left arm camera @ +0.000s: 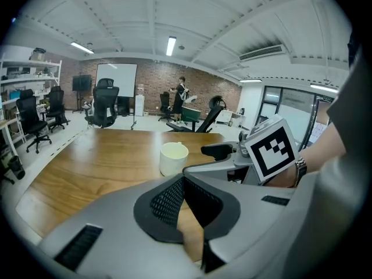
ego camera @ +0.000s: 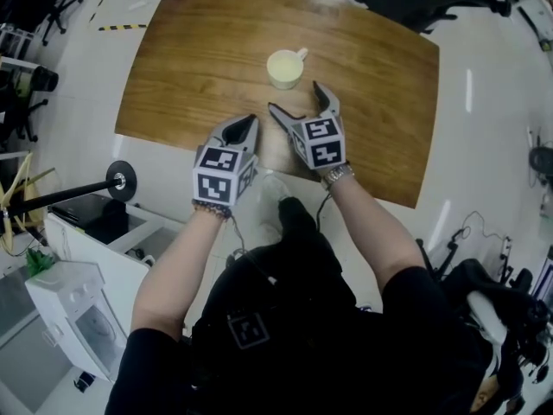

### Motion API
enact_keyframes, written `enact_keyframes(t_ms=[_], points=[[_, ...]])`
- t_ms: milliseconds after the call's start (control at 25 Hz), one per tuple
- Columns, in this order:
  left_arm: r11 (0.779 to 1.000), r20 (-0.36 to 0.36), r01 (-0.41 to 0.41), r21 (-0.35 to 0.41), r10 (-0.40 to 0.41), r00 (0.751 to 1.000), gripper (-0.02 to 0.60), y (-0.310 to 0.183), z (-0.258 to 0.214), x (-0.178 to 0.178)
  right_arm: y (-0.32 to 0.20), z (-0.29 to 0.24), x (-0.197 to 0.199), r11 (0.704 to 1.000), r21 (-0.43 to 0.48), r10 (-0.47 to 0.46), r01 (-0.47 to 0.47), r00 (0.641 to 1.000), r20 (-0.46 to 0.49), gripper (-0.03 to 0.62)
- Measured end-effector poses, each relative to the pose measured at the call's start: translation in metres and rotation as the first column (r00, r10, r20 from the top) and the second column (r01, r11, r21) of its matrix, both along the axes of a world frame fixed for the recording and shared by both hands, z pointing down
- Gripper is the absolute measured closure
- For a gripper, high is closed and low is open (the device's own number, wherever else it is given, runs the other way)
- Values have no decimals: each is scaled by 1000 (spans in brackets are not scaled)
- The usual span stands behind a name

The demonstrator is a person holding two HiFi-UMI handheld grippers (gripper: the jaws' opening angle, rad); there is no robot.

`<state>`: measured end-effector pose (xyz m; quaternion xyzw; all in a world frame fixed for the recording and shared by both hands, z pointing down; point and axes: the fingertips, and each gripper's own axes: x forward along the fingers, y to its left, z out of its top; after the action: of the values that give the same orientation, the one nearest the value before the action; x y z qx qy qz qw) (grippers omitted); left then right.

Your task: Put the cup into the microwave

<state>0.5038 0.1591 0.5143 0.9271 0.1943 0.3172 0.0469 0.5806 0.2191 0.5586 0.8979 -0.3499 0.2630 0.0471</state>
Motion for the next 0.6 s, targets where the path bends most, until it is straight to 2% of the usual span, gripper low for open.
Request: enact_keyframes(t_ms=[280, 600], points=[[1000, 34, 18, 10, -18, 999, 581, -7, 19, 22, -9, 26, 35, 1000, -8, 13, -13, 1000, 20, 75], [999, 78, 35, 13, -35, 996, 581, -11, 39, 42, -20, 42, 55, 1000, -20, 5, -4, 1000, 15, 75]])
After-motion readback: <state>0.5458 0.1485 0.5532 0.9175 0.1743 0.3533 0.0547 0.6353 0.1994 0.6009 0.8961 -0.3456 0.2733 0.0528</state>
